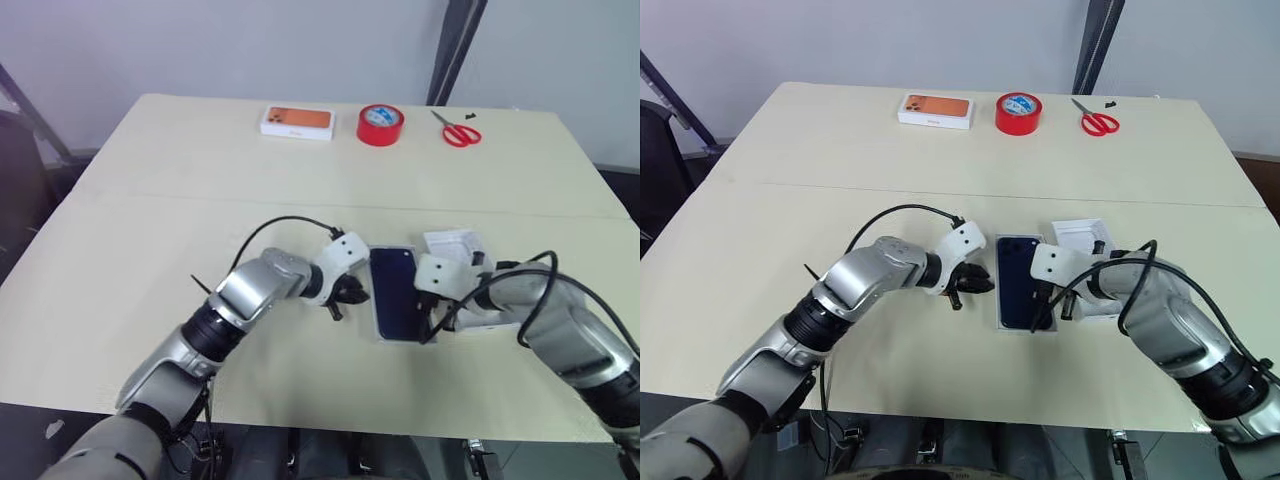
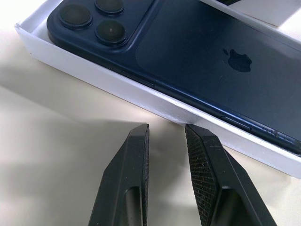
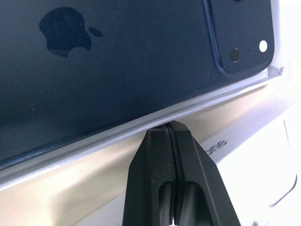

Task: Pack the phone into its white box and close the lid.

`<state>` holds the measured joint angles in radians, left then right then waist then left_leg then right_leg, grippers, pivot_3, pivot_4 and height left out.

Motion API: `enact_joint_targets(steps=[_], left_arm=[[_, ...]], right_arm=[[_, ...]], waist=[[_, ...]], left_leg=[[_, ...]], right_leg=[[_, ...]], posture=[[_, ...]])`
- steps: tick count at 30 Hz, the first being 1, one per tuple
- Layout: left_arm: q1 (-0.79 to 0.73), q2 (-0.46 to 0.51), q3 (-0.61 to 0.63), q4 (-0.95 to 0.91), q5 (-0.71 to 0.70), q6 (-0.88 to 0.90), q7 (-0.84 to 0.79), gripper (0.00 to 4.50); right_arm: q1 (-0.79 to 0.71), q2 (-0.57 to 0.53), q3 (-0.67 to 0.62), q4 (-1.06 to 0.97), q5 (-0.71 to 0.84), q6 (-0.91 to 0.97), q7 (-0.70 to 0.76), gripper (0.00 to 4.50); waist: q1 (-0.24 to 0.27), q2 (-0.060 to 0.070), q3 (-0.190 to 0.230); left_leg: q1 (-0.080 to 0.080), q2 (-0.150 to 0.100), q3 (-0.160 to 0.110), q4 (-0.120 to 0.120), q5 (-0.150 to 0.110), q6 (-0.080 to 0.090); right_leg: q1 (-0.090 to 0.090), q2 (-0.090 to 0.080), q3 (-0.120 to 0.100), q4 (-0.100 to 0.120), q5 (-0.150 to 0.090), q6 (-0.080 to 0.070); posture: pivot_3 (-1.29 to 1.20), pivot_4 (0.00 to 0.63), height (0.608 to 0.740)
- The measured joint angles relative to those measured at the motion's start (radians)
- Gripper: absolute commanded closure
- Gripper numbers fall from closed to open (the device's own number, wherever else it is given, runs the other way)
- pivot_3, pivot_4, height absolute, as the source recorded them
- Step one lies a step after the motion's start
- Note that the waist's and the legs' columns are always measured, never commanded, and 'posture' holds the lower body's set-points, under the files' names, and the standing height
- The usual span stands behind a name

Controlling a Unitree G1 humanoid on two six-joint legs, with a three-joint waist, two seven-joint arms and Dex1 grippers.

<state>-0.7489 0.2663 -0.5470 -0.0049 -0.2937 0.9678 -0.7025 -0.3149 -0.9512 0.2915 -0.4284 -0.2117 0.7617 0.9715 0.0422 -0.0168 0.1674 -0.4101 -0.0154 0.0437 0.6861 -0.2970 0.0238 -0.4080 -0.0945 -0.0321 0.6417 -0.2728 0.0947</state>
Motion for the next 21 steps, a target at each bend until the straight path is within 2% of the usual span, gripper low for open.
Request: enact_joint_targets(steps=[9, 12, 16, 18, 21], left_arm=[[-0.001, -0.025, 0.002, 0.008, 0.026, 0.006, -0.04, 3.19], [0.0, -0.023, 0.009, 0.003, 0.026, 0.011, -0.047, 3.23], [0.019, 0.01, 0.034, -0.015, 0.019, 0.01, -0.063, 3.23], [0.043, 0.033, 0.057, -0.035, 0.016, -0.013, -0.073, 3.23], [0.116, 0.129, 0.122, -0.093, 0.013, -0.123, -0.114, 3.23]], right_arm=[[0.031, -0.008, -0.051, -0.013, 0.032, 0.029, 0.017, 4.5], [0.039, -0.014, -0.096, -0.014, 0.083, 0.052, 0.047, 3.67], [0.055, -0.058, -0.232, -0.072, 0.206, 0.111, 0.117, 1.69], [0.054, -0.062, -0.293, -0.09, 0.265, 0.169, 0.129, 1.69], [0.051, -0.05, -0.375, -0.101, 0.346, 0.323, 0.118, 1.69]], waist=[[-0.003, 0.0, 0.0], [-0.004, 0.0, 0.0], [-0.008, 0.001, 0.0], [-0.012, 0.001, 0.0], [-0.028, 0.001, 0.0]], left_leg=[[0.0, 0.0, 0.0, 0.0, 0.002, -0.004], [0.0, 0.0, 0.0, 0.0, 0.002, -0.003], [0.0, 0.001, 0.0, 0.0, 0.0, 0.0], [0.0, 0.002, 0.0, 0.0, 0.0, 0.0], [0.0, 0.003, -0.001, -0.001, 0.0, -0.001]], right_leg=[[0.0, 0.0, 0.0, 0.0, 0.0, 0.0], [0.0, 0.0, 0.0, 0.0, 0.0, 0.0], [0.0, 0.0, 0.0, 0.0, 0.0, 0.0], [-0.001, 0.0, 0.0, 0.0, 0.0, 0.0], [-0.001, 0.0, 0.0, 0.0, 0.0, 0.0]], posture=[[0.0, 0.15, 0.719], [0.0, 0.15, 0.719], [0.0, 0.15, 0.719], [0.0, 0.15, 0.719], [0.0, 0.15, 0.719]])
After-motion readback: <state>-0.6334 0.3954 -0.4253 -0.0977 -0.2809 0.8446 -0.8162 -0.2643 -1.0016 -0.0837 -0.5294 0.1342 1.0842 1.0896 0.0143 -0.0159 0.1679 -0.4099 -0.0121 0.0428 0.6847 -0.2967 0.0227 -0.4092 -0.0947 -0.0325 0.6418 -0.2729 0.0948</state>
